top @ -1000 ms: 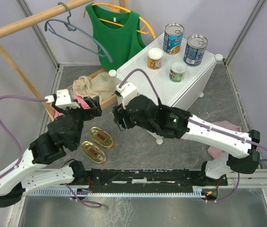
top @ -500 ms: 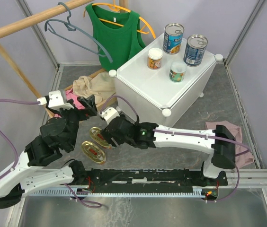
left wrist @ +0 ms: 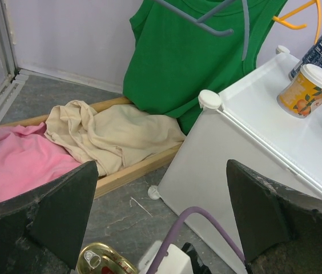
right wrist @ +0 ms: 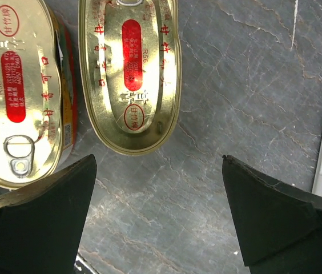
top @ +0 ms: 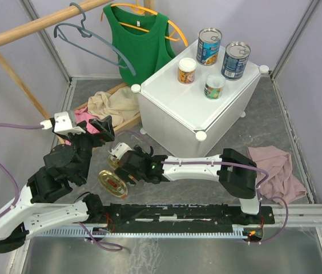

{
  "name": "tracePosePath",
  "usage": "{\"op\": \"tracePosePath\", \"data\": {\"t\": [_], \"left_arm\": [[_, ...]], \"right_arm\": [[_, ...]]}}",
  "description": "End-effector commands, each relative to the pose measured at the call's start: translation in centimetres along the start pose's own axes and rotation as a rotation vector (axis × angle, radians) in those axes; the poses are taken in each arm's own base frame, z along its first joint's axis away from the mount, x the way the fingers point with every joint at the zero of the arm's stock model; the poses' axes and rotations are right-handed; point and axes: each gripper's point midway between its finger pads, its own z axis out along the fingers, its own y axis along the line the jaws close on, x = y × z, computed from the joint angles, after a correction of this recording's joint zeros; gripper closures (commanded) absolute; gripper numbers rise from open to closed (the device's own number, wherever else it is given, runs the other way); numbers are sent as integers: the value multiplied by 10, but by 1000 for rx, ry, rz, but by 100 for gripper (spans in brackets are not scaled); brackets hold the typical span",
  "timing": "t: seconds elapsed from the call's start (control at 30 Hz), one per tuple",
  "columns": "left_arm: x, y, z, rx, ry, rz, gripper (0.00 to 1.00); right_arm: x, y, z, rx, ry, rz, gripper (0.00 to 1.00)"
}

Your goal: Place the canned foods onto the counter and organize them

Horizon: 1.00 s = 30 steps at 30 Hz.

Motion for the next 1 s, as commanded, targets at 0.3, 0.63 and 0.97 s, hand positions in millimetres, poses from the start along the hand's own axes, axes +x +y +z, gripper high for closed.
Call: {"op": "tracePosePath", "data": {"t": [0.3, 0.63, 0.97], "left_arm": [[-5, 2, -3, 17, -24, -38, 1], [-5, 0, -2, 22, -25, -42, 1], [-4, 1, -2, 19, -33, -39, 1]], "right_arm": [[-28, 13, 18, -45, -82, 0, 1], [-26, 10, 31, -49, -66, 2, 2], [-22, 7, 43, -55, -51, 5, 2]]}}
